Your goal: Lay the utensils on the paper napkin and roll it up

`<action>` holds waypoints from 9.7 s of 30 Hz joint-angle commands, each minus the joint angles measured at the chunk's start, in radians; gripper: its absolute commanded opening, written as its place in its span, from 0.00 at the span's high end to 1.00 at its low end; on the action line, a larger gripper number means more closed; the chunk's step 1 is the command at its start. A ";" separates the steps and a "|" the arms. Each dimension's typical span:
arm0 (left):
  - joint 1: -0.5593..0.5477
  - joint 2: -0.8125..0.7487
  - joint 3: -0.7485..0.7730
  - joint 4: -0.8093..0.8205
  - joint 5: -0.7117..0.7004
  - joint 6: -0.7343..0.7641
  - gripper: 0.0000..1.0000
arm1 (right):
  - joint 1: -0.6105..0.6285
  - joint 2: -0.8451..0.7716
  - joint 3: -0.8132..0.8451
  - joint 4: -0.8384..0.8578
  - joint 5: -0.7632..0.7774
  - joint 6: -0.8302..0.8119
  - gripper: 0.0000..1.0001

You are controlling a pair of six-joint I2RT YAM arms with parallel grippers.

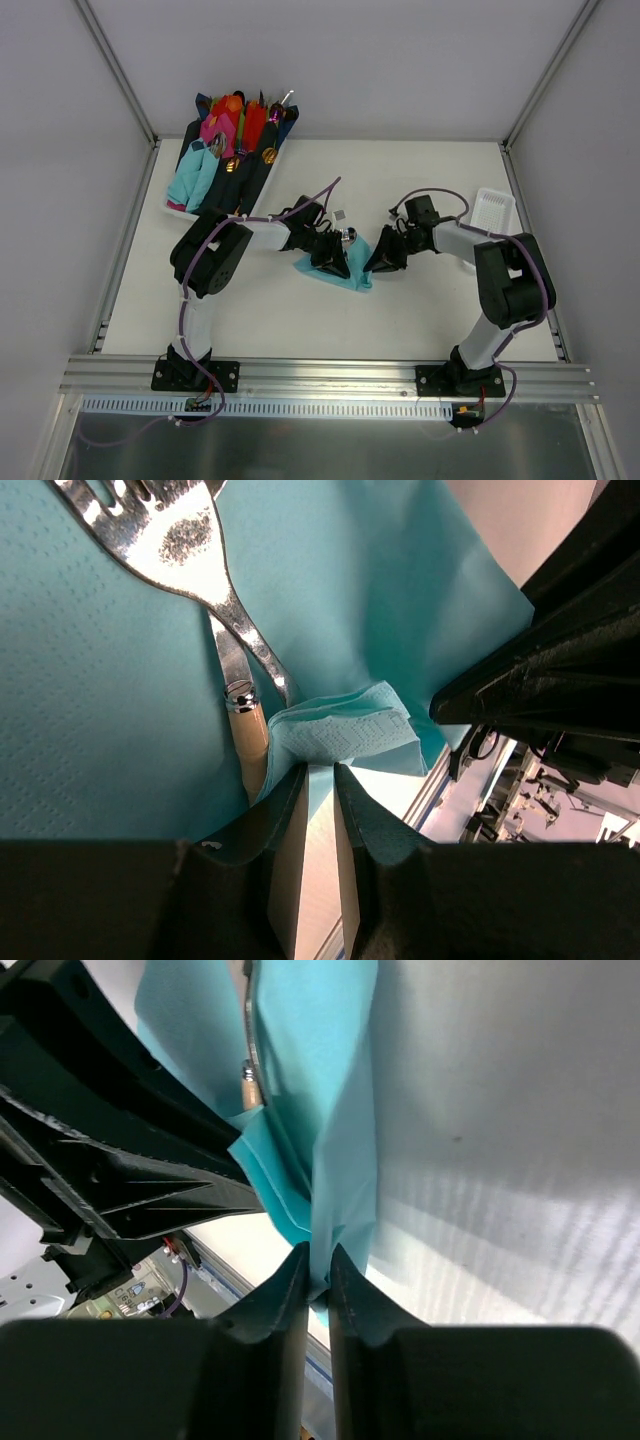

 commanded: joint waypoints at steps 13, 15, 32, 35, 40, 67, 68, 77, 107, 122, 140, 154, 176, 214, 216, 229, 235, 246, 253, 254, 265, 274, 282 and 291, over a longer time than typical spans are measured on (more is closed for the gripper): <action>0.021 0.027 0.010 -0.030 -0.057 0.007 0.82 | 0.104 0.007 0.123 0.036 0.022 0.187 0.94; 0.024 0.027 0.012 -0.030 -0.054 0.007 0.82 | 0.114 0.036 0.126 0.036 0.022 0.191 0.94; 0.030 -0.064 0.009 -0.044 0.017 0.004 0.81 | 0.129 0.158 0.138 0.040 0.055 0.173 0.95; 0.038 -0.108 0.009 -0.043 0.024 0.023 0.81 | 0.129 0.159 0.132 0.037 0.059 0.172 0.96; 0.070 -0.176 -0.016 -0.101 0.046 0.059 0.80 | 0.128 0.162 0.132 0.028 0.065 0.162 0.96; 0.110 -0.035 -0.024 -0.145 -0.026 0.149 0.83 | 0.149 0.122 0.194 -0.027 0.070 0.201 0.99; 0.112 -0.035 -0.025 -0.145 -0.031 0.149 0.83 | 0.152 0.124 0.201 -0.029 0.070 0.204 1.00; 0.110 -0.031 -0.030 -0.147 -0.037 0.145 0.83 | 0.193 0.144 0.261 -0.027 0.078 0.262 1.00; 0.248 -0.252 -0.128 -0.176 0.017 0.172 0.81 | 0.207 0.260 0.257 0.098 0.001 0.305 0.36; 0.263 -0.217 -0.148 -0.150 0.029 0.126 0.81 | 0.207 0.237 0.247 0.258 -0.074 0.409 0.36; 0.231 -0.056 -0.109 -0.136 -0.016 0.100 0.82 | 0.212 0.288 0.284 0.315 -0.106 0.457 0.32; 0.236 -0.172 -0.157 -0.107 0.035 0.088 0.82 | 0.212 0.328 0.270 0.368 -0.071 0.508 0.28; 0.227 -0.140 -0.145 0.065 0.060 -0.082 0.82 | 0.212 0.336 0.246 0.375 -0.077 0.504 0.28; 0.236 -0.130 -0.140 0.097 -0.037 -0.066 0.84 | 0.212 0.336 0.238 0.372 -0.080 0.521 0.28; 0.236 -0.116 -0.134 0.059 -0.069 -0.027 0.84 | 0.212 0.334 0.243 0.362 -0.080 0.517 0.28; 0.242 -0.051 -0.123 0.000 -0.118 0.007 0.89 | 0.223 0.287 0.280 0.307 -0.048 0.468 0.42; 0.244 -0.053 -0.132 -0.001 -0.117 0.008 0.90 | 0.233 0.222 0.368 0.174 0.036 0.390 0.80; 0.242 -0.054 -0.128 -0.001 -0.114 0.007 0.90 | 0.243 0.256 0.471 -0.049 0.117 0.281 1.00; 0.242 -0.054 -0.126 -0.003 -0.117 0.007 0.90 | 0.273 0.309 0.493 -0.135 0.177 0.219 1.00; 0.244 -0.053 -0.126 -0.003 -0.115 0.007 0.90 | 0.275 0.319 0.493 -0.135 0.183 0.215 1.00; 0.242 -0.058 -0.131 -0.003 -0.112 0.010 0.90 | 0.276 0.379 0.490 -0.197 0.275 0.188 1.00; 0.244 -0.058 -0.134 -0.004 -0.109 0.010 0.90 | 0.279 0.314 0.473 -0.155 0.225 0.185 1.00; 0.244 -0.058 -0.136 -0.004 -0.108 0.011 0.90 | 0.278 0.248 0.491 -0.020 0.157 0.289 0.98; 0.244 -0.058 -0.131 -0.004 -0.106 0.010 0.91 | 0.285 0.334 0.562 -0.131 0.228 0.288 0.98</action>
